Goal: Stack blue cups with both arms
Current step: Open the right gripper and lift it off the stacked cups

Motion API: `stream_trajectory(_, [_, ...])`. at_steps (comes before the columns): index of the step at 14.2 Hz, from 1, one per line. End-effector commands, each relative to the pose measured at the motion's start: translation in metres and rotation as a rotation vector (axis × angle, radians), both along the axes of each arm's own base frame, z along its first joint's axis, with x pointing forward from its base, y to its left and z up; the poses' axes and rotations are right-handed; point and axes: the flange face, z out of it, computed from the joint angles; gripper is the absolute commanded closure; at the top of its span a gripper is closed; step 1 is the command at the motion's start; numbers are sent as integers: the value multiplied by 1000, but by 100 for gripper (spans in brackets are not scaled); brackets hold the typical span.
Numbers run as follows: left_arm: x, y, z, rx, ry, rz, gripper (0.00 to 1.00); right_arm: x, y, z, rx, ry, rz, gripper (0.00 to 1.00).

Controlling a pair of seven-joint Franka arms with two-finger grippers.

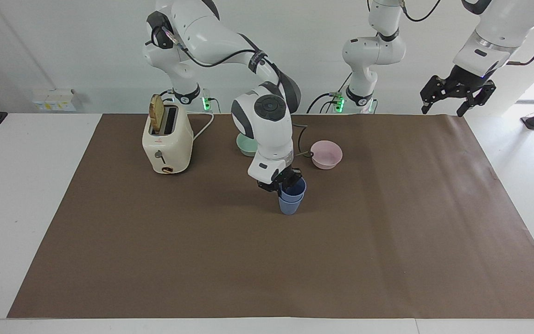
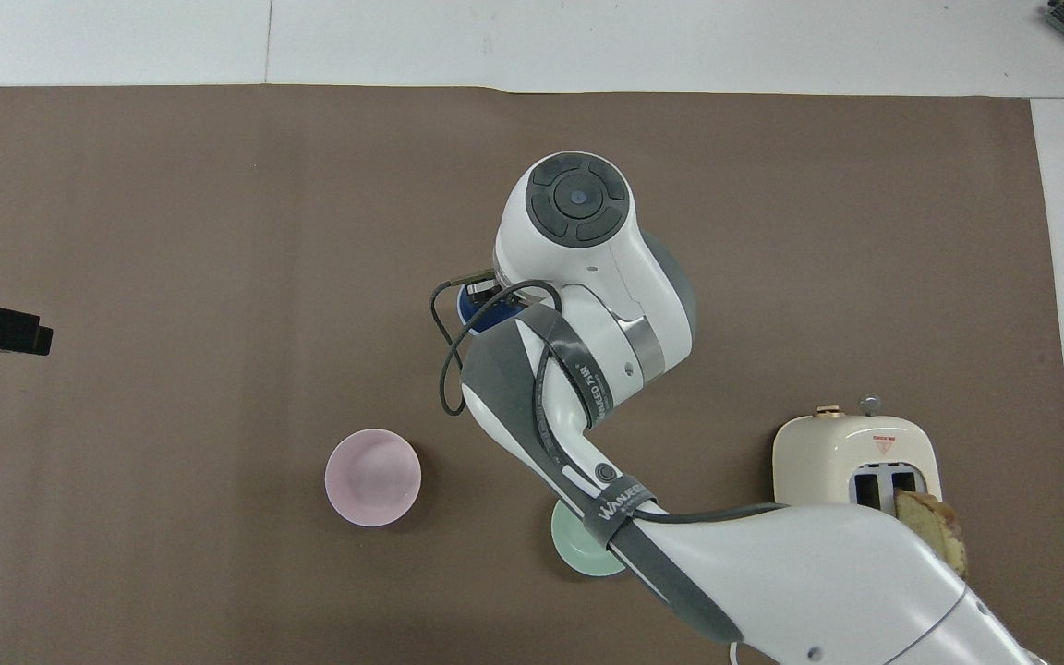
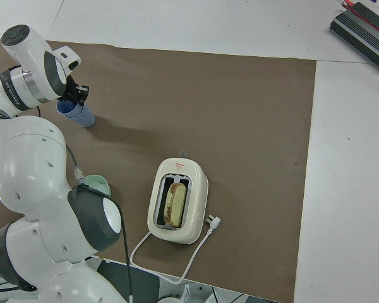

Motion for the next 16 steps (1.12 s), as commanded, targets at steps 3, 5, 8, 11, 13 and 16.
stream_trajectory(3, [4,4,-1,16,22,13,0,-2,-2,1,-17,-7,-21,57])
stream_trajectory(5, [0,4,-5,12,31,7,0,-2,-5,0,-54,-14,-8,18])
stream_trajectory(8, [-1,3,-1,11,21,10,0,4,-22,20,-82,0,-16,0])
stream_trajectory(11, [-1,6,-1,10,21,17,0,12,-62,70,-71,-32,-60,0])
stream_trajectory(13, [-1,6,-1,10,21,17,0,13,-86,102,-66,-59,-86,0])
stream_trajectory(16, [-1,6,-1,10,21,16,0,22,-134,124,-81,-61,-119,0])
